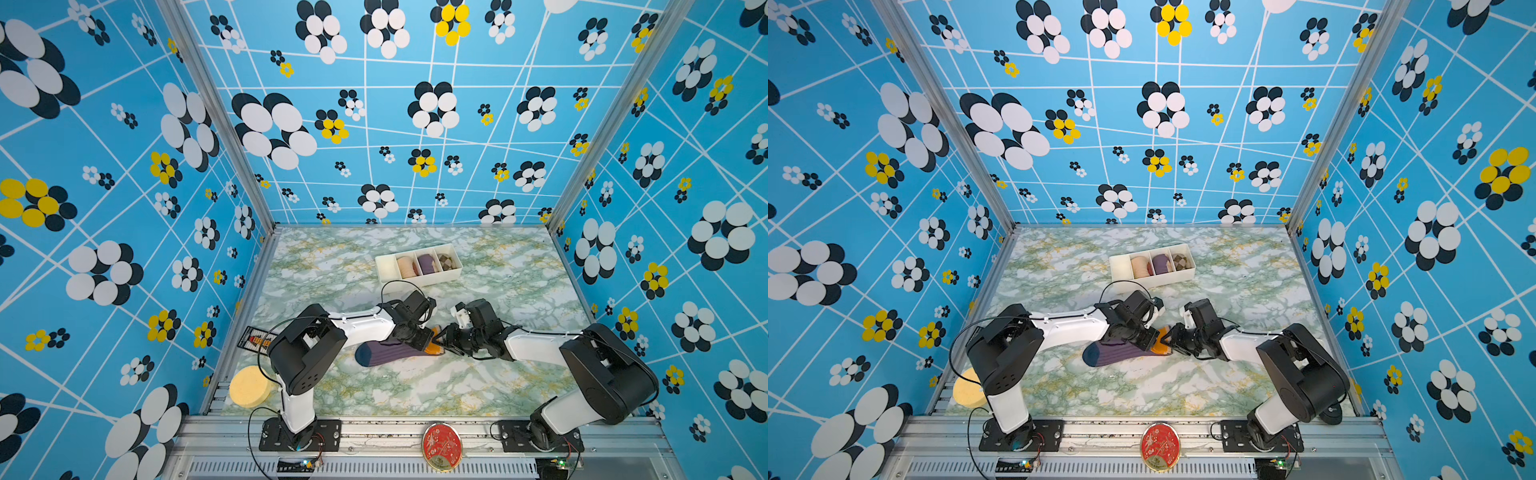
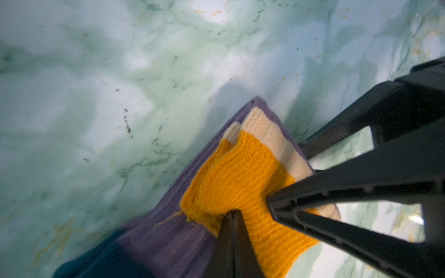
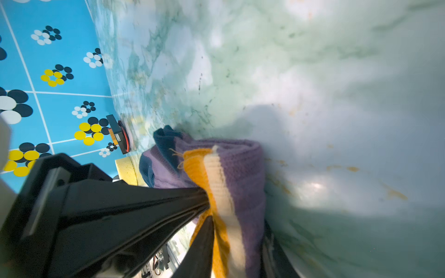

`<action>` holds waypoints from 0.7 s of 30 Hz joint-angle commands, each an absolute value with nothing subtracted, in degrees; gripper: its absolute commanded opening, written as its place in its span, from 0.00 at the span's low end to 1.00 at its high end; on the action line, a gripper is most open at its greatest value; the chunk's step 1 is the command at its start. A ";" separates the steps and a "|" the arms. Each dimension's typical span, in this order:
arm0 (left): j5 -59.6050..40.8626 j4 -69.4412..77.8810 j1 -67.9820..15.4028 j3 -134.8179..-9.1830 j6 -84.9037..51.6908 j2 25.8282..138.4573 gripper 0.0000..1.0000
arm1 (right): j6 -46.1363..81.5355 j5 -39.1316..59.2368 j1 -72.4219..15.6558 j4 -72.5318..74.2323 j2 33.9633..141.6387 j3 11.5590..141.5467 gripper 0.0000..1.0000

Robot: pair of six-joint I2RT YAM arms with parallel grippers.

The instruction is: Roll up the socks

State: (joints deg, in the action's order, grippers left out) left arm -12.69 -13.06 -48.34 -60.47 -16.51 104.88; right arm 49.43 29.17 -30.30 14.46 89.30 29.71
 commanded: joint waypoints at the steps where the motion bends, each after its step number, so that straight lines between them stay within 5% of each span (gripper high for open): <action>1: -12.39 -17.31 -47.75 -58.52 -16.33 105.56 0.02 | 50.60 28.18 -29.80 14.11 91.91 27.60 0.33; 14: -12.92 -17.05 -47.33 -58.63 -16.52 105.73 0.02 | 50.54 28.65 -29.62 15.27 87.20 27.09 0.33; 21: -13.60 -16.61 -47.15 -58.62 -16.70 105.56 0.02 | 50.11 28.17 -29.60 15.90 88.23 27.24 0.11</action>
